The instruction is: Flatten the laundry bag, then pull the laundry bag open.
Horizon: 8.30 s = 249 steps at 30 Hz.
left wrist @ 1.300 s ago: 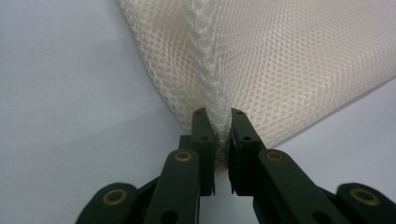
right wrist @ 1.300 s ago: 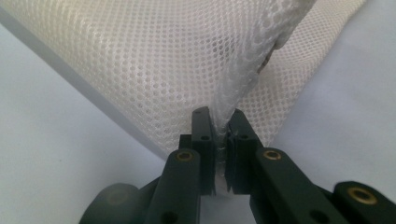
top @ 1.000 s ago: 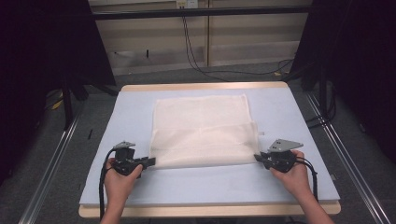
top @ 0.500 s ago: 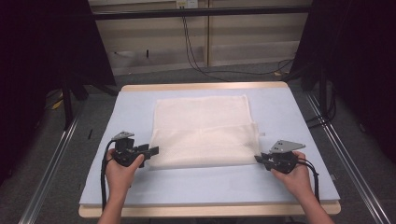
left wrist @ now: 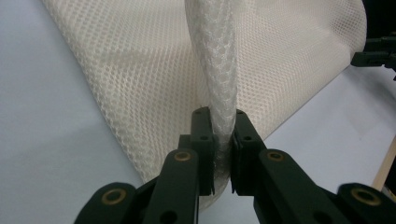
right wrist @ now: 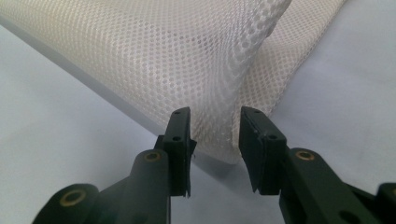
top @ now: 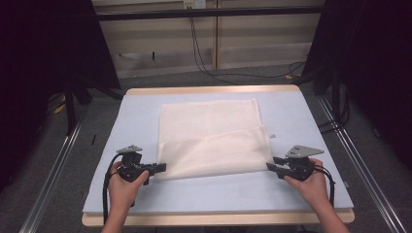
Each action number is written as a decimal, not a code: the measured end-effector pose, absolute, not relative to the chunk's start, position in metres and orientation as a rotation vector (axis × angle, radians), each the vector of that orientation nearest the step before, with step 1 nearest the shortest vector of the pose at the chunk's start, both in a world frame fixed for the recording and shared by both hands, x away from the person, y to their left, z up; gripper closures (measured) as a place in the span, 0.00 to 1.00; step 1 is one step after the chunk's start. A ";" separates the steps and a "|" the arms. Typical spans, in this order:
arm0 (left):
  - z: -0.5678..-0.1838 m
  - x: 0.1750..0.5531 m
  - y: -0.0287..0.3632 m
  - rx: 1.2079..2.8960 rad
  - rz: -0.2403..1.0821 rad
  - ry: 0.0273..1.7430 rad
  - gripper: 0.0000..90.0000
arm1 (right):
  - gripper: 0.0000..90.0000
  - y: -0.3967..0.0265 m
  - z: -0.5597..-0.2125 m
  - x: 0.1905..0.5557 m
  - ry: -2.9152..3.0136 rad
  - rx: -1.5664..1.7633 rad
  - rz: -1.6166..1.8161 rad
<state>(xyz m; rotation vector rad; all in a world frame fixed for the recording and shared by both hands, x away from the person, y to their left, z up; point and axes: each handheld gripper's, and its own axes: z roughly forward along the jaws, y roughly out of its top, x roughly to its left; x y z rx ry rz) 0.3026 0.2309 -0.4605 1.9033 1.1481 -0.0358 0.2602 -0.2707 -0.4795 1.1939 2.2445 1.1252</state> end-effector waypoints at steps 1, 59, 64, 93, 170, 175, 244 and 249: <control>-0.460 0.302 0.231 1.911 -0.041 1.146 0.92 | 0.71 -0.271 -0.479 0.260 2.235 1.195 1.144; -0.456 0.274 0.273 1.899 0.075 1.293 0.74 | 0.87 -0.328 -0.471 0.234 2.255 1.127 1.201; -0.455 0.284 0.278 1.840 0.057 1.306 0.79 | 0.90 -0.322 -0.468 0.243 2.137 1.201 1.272; -0.472 0.281 0.227 2.050 0.000 1.280 0.91 | 0.88 -0.283 -0.485 0.238 2.346 1.254 1.140; -0.437 0.310 0.088 2.037 -0.167 1.013 0.48 | 1.00 -0.262 -0.471 0.241 2.285 1.036 1.108; -0.437 0.308 0.073 2.018 -0.250 1.022 0.55 | 1.00 -0.262 -0.471 0.238 2.289 1.035 1.103; -0.486 0.304 -0.039 1.944 -0.614 1.225 0.85 | 1.00 -0.255 -0.479 0.234 2.356 1.035 1.118; -0.491 0.304 -0.039 1.914 -0.651 1.218 0.96 | 1.00 -0.254 -0.481 0.235 2.369 1.037 1.103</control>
